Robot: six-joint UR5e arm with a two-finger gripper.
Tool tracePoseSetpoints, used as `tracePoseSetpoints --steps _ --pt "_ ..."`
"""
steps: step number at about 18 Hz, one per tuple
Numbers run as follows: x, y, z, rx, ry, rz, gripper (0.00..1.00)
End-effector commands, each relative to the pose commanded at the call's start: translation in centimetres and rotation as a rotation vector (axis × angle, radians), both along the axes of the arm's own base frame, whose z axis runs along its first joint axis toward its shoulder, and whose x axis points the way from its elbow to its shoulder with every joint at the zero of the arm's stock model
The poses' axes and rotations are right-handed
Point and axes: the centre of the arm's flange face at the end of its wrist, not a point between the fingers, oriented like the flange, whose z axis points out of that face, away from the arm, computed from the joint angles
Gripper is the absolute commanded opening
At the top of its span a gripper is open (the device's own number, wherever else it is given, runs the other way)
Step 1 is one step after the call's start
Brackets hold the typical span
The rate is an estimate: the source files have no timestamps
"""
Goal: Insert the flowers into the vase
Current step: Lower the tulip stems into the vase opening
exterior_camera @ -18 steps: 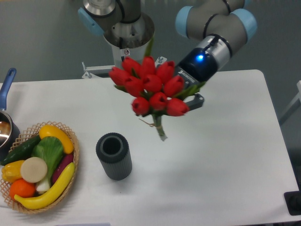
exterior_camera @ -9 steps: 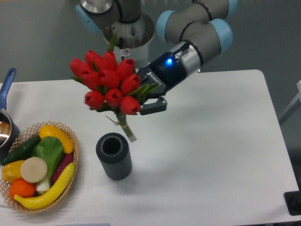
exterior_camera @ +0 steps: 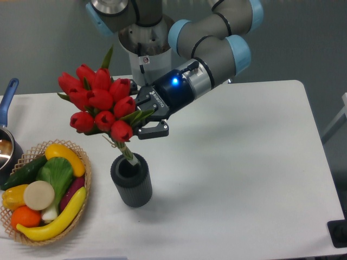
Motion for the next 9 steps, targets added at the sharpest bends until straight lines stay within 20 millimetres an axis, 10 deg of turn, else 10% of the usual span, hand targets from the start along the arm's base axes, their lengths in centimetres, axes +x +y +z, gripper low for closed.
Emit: tracePoseSetpoints --steps 9 --pt "0.5 1.0 -2.4 -0.022 -0.035 -0.022 0.37"
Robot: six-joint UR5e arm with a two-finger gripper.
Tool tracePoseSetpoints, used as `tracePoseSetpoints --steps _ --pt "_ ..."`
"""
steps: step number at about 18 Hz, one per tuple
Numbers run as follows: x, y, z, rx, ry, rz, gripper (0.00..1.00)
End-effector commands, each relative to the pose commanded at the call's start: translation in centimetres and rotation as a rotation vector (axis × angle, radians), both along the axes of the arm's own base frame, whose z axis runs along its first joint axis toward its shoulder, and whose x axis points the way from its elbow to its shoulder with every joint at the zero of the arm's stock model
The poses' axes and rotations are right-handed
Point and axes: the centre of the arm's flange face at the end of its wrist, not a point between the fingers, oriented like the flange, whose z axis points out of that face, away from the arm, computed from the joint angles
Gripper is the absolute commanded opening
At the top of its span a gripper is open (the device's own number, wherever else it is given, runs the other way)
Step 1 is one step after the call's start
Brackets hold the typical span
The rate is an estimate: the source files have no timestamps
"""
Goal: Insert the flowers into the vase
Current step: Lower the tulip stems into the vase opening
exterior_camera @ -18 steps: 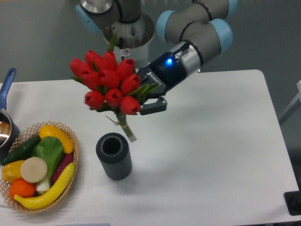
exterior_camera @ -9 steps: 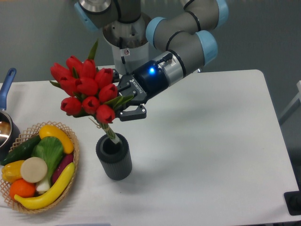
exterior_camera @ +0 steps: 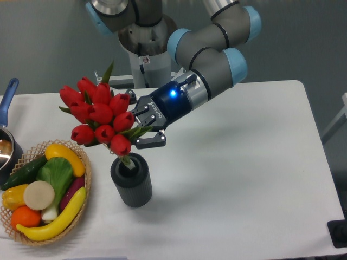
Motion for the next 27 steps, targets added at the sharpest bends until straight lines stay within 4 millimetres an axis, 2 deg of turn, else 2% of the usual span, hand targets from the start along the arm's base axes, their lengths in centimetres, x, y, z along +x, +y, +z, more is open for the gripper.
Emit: tracePoseSetpoints --steps 1,7,17,20,27 --pt "-0.1 0.1 -1.1 -0.012 -0.018 0.0 0.37" --pt "-0.6 0.2 -4.5 -0.052 -0.065 0.004 0.37" --pt "-3.0 -0.6 -7.5 -0.083 -0.102 0.039 0.41" --pt "-2.8 -0.6 -8.8 -0.103 -0.094 0.039 0.41" --pt "-1.7 -1.1 -10.3 -0.106 -0.092 0.035 0.41"
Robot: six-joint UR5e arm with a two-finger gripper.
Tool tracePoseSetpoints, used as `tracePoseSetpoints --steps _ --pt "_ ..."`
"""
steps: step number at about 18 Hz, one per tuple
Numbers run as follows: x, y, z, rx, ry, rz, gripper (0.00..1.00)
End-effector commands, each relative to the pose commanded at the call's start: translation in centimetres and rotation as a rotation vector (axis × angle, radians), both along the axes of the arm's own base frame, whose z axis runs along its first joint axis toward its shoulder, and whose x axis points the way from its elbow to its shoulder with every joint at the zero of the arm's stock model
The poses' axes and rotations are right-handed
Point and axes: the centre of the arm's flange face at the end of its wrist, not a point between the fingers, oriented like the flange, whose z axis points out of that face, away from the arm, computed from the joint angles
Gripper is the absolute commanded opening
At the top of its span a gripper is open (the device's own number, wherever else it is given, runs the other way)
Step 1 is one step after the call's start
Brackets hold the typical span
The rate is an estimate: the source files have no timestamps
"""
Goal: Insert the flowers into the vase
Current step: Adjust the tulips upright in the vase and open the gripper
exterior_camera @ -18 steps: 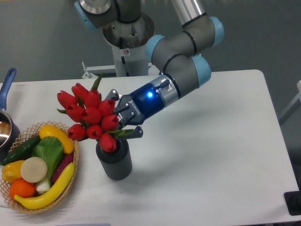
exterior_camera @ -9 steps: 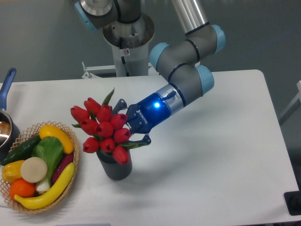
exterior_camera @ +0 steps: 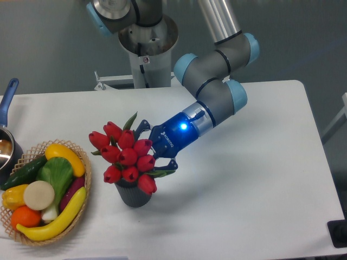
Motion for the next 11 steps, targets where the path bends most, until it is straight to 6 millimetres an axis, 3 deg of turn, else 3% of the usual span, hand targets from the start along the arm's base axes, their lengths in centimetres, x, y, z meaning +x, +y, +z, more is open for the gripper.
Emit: tracePoseSetpoints --steps 11 --pt "0.6 0.0 -1.5 -0.044 0.055 -0.01 0.45"
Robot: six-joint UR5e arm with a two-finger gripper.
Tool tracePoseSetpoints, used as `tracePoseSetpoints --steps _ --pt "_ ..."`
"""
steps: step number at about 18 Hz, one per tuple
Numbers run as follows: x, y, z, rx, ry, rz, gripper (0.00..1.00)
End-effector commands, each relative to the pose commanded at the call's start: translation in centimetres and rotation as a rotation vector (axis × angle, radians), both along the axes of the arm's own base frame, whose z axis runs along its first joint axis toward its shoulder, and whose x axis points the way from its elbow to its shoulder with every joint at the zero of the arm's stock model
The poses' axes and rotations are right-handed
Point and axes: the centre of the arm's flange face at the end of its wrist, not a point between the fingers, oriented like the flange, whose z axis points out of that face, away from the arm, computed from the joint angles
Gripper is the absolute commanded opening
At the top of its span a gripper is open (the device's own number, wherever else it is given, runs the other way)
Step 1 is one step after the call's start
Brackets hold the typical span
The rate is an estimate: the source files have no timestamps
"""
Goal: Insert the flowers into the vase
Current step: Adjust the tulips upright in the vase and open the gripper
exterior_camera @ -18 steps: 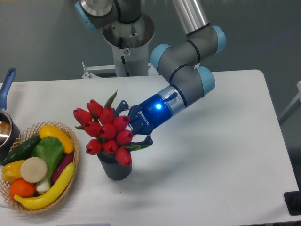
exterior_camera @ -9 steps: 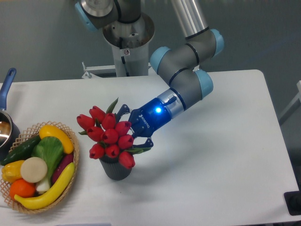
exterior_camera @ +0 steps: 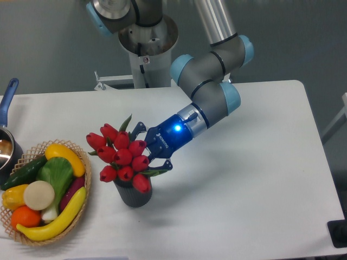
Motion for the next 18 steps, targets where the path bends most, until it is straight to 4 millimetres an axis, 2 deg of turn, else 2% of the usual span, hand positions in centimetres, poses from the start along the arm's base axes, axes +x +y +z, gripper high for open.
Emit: tracePoseSetpoints --steps 2,3,7,10,17,18 --pt "-0.07 0.04 -0.12 -0.001 0.001 0.0 0.46" --pt "-0.07 0.04 -0.12 0.002 0.006 -0.001 0.52" --pt "-0.15 0.08 -0.02 0.008 0.022 -0.003 0.6" --pt "-0.37 0.04 -0.48 -0.058 0.07 -0.003 0.67" --pt "-0.39 -0.32 -0.15 -0.077 0.092 0.003 1.0" --pt "-0.43 -0.4 -0.21 -0.078 0.094 0.004 1.0"
